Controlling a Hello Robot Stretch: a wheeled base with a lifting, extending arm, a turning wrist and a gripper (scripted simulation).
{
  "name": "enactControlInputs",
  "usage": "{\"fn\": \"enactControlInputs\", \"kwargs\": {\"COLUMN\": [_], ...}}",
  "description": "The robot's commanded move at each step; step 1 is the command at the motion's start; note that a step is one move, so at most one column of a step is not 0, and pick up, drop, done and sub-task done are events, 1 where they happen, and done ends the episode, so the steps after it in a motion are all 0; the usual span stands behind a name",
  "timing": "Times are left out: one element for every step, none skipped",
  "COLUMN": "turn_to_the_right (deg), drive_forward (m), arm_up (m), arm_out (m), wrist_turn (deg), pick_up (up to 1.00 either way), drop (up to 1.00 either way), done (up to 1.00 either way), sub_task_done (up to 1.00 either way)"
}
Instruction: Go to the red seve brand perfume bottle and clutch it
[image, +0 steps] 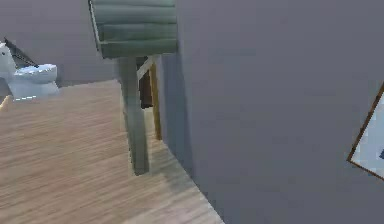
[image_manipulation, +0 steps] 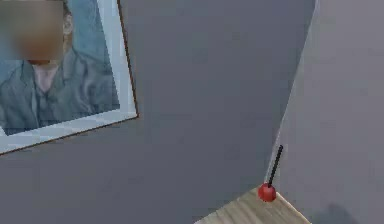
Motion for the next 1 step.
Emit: {"fn": "enactControlInputs", "kwargs": {"turn_to_the_right": [-45.0], "drive_forward": [0.00], "arm_up": [0.00], "arm_out": [0.00], "wrist_turn": [0.0], "pick_up": [0.00], "drop": [0.00], "done": [0.00], "sub_task_done": [0.00]}}
